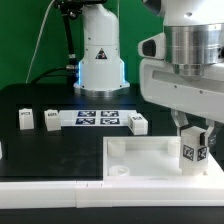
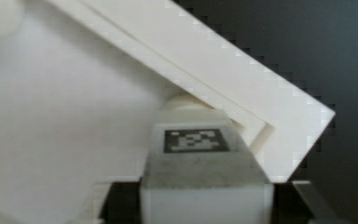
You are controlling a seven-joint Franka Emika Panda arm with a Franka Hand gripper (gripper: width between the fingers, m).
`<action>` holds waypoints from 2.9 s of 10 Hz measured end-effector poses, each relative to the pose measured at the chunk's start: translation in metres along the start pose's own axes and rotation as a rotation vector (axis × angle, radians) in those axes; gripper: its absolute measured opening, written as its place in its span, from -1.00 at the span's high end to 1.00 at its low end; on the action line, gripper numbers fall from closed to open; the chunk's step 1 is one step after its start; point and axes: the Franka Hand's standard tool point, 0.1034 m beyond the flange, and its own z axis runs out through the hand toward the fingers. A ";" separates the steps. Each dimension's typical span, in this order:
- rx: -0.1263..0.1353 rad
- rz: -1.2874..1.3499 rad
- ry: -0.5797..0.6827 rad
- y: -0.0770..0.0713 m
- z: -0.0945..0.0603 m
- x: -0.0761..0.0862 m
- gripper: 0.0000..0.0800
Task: Assemble one leg
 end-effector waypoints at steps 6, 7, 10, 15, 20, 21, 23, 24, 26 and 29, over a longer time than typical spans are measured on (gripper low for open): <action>0.002 0.167 -0.001 -0.001 0.000 -0.001 -0.02; 0.001 0.070 0.003 0.000 0.000 0.000 -0.44; -0.002 -0.314 0.007 -0.001 0.000 -0.001 -0.62; -0.010 -0.819 0.012 -0.001 0.000 -0.003 -0.62; -0.021 -1.228 0.019 0.000 0.000 0.002 -0.62; -0.021 -1.227 0.019 0.000 0.000 0.002 -0.62; -0.021 -1.221 0.019 0.000 0.000 0.002 -0.58; -0.020 -1.189 0.018 0.000 0.000 0.002 -0.10; -0.017 -1.139 0.017 0.000 0.000 0.002 0.29; -0.012 -0.808 0.018 0.000 0.000 0.003 0.27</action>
Offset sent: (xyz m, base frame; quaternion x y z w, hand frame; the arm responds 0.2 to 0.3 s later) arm 0.0000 0.0000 0.0000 0.0000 0.0000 0.0899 0.9960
